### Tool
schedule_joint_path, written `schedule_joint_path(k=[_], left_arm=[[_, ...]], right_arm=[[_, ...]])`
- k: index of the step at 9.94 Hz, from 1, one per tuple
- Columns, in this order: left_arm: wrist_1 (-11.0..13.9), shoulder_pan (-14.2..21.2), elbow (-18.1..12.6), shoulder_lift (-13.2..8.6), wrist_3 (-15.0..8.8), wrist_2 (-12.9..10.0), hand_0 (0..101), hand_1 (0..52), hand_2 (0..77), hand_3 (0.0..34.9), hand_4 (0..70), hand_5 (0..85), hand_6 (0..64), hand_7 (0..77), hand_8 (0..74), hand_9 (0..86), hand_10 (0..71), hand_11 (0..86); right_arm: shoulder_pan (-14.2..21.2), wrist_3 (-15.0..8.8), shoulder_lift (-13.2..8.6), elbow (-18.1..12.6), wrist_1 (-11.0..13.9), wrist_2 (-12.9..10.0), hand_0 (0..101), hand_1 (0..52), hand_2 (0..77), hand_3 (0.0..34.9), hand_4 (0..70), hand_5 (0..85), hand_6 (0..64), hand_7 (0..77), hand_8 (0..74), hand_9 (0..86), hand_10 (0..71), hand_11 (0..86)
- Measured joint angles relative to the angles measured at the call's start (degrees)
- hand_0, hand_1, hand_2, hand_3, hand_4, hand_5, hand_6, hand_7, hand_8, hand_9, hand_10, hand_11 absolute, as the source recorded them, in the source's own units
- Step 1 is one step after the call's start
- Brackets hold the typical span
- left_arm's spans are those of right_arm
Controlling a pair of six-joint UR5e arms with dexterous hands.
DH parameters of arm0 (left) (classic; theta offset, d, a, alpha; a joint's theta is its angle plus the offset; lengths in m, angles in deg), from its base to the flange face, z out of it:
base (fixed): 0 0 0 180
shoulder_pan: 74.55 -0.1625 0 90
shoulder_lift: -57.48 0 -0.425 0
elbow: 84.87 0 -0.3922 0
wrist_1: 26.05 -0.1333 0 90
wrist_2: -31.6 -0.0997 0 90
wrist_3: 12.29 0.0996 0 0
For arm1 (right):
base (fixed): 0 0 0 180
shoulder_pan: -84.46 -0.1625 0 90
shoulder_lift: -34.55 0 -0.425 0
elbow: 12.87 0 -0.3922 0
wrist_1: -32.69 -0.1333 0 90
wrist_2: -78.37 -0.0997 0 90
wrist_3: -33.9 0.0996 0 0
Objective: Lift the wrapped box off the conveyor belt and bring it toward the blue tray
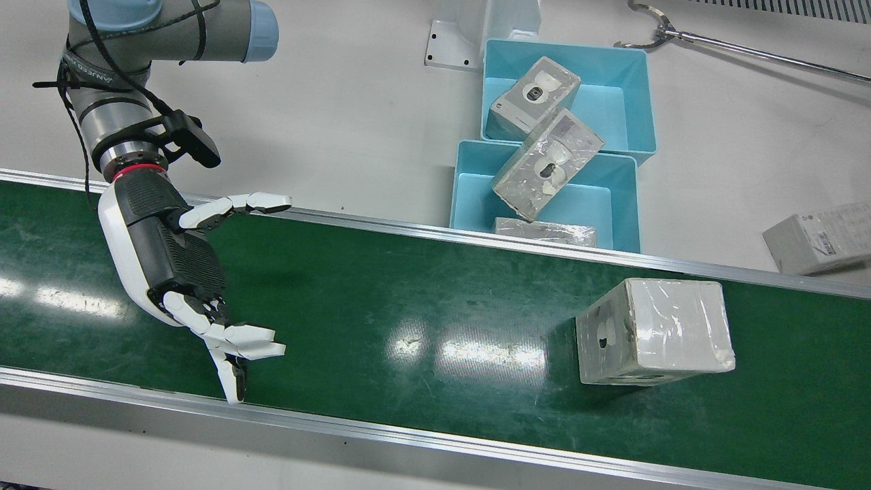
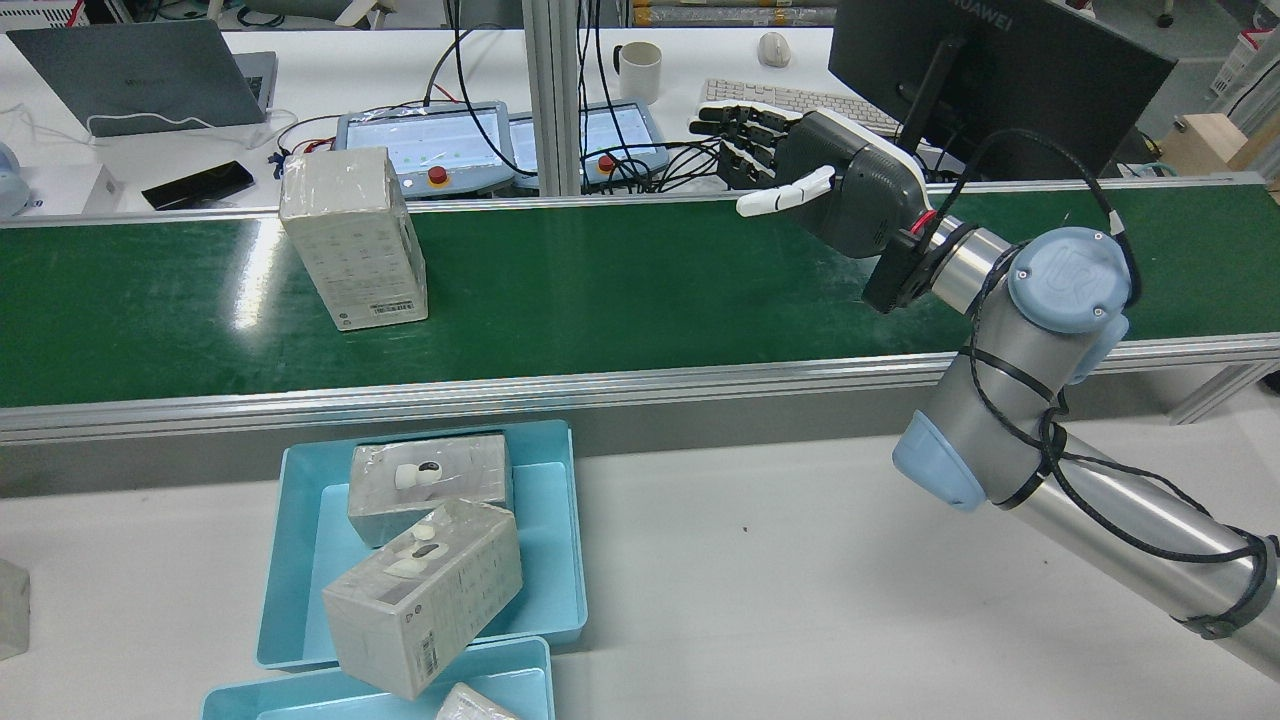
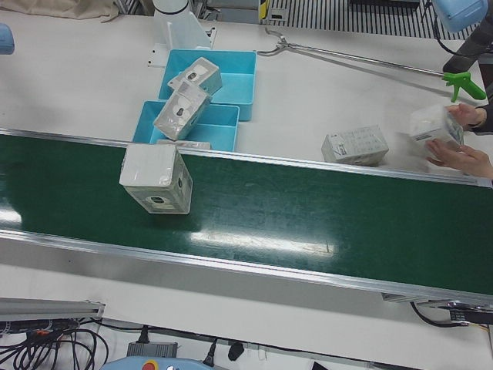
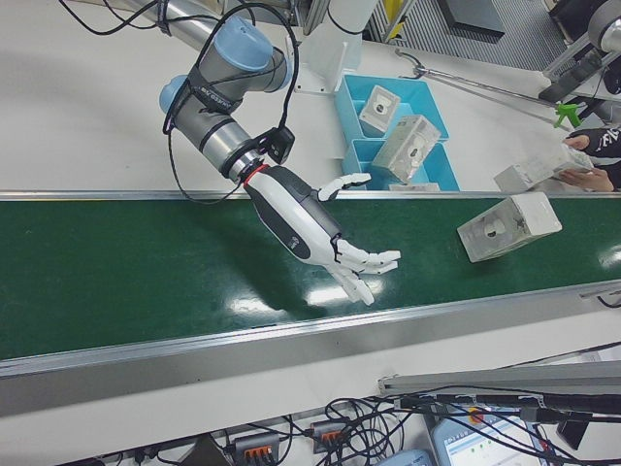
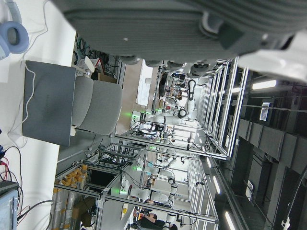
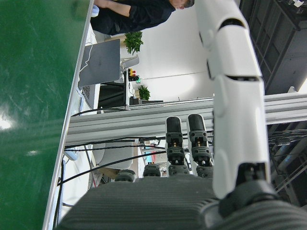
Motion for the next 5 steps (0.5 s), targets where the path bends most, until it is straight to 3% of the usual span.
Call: schedule_joint_path(k=[5], left_arm=[[0.0, 0.0, 0.0, 0.0, 0.0, 0.0, 0, 0.0, 0.5, 0.0, 0.0, 1.1, 0.0, 0.5, 0.5, 0.5, 0.0, 0.5]], right_arm=[[0.1, 0.0, -0.2, -0.1, 0.1, -0.1, 50, 16.9, 15.8, 2.9, 19.1, 20.7, 7.6, 21.8, 0.5, 2.7, 0.0, 1.6]])
